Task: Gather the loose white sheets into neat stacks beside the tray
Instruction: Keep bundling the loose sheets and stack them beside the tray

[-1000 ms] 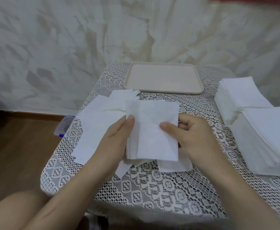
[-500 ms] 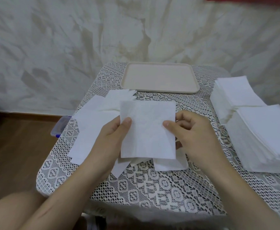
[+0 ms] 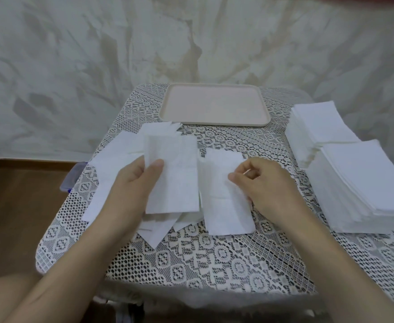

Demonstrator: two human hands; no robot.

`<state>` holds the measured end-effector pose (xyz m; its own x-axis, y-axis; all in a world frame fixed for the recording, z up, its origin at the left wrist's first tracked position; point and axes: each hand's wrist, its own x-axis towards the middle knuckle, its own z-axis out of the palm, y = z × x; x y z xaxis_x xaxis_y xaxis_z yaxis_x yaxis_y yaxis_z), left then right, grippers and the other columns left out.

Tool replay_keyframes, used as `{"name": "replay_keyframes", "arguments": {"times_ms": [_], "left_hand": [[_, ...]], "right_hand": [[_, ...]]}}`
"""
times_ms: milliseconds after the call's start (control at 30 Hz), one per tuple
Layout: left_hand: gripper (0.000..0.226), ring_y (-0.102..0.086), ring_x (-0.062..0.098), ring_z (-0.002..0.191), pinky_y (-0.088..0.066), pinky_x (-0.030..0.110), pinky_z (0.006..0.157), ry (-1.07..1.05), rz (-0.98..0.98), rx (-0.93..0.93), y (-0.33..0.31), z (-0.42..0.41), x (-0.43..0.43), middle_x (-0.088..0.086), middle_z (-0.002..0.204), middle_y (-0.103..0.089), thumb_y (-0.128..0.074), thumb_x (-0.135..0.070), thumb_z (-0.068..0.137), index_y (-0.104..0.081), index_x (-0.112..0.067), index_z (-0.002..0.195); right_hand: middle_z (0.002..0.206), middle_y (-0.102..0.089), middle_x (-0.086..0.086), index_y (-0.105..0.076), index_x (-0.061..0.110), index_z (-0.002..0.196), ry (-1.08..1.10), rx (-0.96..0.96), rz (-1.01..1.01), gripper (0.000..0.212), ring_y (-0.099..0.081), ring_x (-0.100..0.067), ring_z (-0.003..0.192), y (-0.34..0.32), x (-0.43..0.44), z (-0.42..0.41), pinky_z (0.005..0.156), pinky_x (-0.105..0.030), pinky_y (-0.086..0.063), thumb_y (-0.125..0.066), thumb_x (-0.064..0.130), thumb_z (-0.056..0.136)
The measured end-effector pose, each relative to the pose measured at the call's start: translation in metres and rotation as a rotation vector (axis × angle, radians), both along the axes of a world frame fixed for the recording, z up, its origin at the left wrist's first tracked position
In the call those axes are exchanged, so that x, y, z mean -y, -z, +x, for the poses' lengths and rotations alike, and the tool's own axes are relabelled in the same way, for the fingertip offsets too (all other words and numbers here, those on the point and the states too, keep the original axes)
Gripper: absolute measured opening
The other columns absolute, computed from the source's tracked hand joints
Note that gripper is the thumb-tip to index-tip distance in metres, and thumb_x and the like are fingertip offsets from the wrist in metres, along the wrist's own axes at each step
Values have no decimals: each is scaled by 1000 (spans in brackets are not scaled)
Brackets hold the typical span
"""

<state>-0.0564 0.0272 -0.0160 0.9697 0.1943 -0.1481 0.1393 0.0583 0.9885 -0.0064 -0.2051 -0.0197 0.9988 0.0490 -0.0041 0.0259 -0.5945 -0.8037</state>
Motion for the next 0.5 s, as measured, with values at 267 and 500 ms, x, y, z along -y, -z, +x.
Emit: {"name": "replay_keyframes", "arguments": {"times_ms": [267, 500], "left_hand": [[34, -71, 32, 91, -62, 68, 72, -15, 43, -10, 5, 1, -5, -1, 90, -76, -54, -26, 109, -79, -38, 90], [38, -74, 27, 90, -64, 61, 69, -24, 37, 0, 4, 2, -2, -5, 88, -77, -52, -24, 109, -80, -41, 90]], "right_hand": [[81, -61, 12, -61, 26, 92, 29, -47, -270, 25, -57, -6, 73, 8, 7, 7, 61, -29, -39, -73, 48, 89], [71, -59, 11, -61, 23, 80, 15, 16, -63, 18, -53, -8, 64, 9, 9, 12, 61, -28, -39, -74, 27, 92]]}}
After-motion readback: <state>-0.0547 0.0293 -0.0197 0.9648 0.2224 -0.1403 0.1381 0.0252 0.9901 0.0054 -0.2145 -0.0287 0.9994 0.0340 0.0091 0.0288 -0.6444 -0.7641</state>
